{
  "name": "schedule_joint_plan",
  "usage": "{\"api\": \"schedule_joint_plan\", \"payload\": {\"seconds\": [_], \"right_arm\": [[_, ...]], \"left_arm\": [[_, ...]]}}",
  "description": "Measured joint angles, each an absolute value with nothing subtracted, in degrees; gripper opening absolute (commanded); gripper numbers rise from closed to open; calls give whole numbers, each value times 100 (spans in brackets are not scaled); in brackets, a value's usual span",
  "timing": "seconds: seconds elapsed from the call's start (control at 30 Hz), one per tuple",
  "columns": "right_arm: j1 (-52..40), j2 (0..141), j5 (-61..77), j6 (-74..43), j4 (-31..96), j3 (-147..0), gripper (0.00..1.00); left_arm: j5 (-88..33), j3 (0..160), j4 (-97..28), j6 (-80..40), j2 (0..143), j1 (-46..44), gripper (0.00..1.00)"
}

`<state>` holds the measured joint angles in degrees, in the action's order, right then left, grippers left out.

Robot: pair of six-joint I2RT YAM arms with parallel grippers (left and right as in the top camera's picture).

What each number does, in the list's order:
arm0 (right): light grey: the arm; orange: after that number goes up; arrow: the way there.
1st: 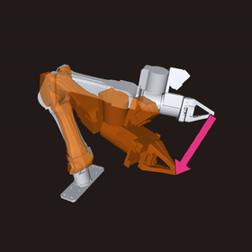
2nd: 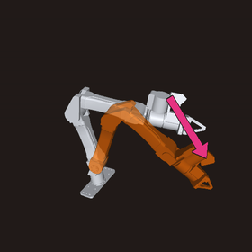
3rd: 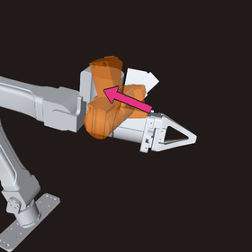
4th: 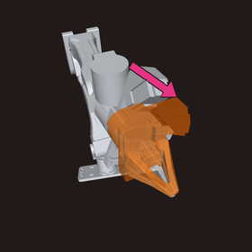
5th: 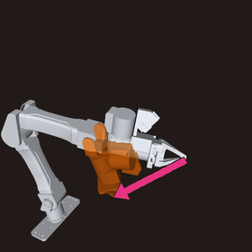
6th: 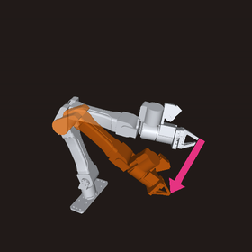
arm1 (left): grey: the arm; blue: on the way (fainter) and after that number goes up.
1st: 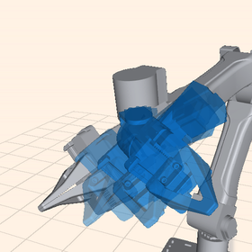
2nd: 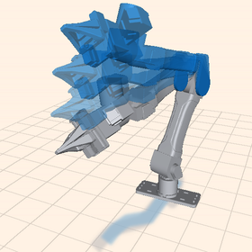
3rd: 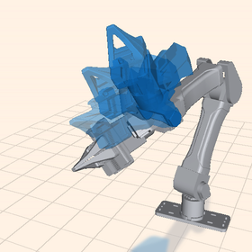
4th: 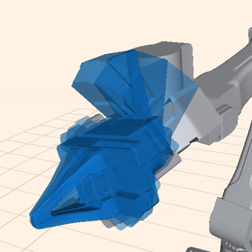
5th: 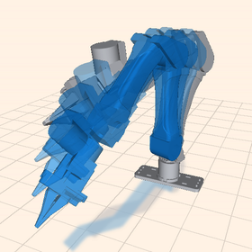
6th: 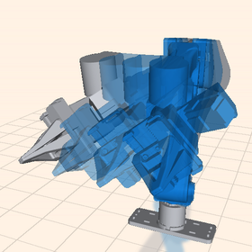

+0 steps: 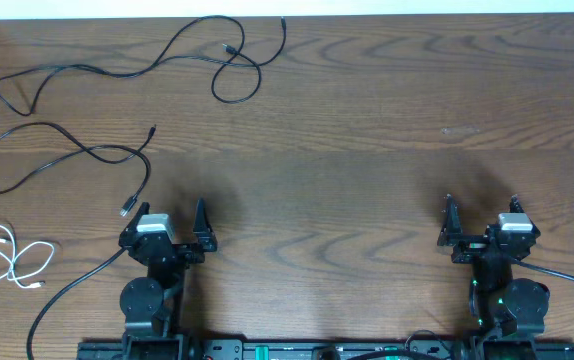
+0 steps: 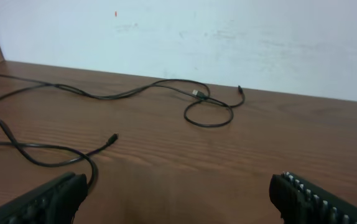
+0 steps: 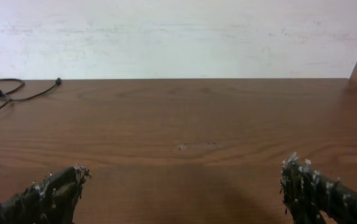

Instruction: Untangle cables

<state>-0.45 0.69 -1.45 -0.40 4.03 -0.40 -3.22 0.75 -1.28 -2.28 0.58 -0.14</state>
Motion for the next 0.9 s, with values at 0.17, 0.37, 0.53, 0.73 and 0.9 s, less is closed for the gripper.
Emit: {"api": "schedule_joint_plan", "payload": {"seconds": [0.17, 0.37, 0.53, 0.73, 0.9], "right_arm": [[-45, 69, -145, -40, 403, -40, 99], [-45, 69, -145, -40, 403, -40, 99], [-45, 69, -145, -40, 403, -40, 99], [-45, 69, -145, -40, 403, -40, 99], [-45, 69, -145, -40, 403, -40, 99]], "left_arm": [[-307, 78, -132, 12, 58, -12, 99], [-305, 78, -132, 51, 58, -14, 99], [-307, 78, -132, 51, 58, -12, 99], [-307, 78, -130, 51, 58, -12, 99], [-305, 78, -130, 54, 58, -14, 99]]}}
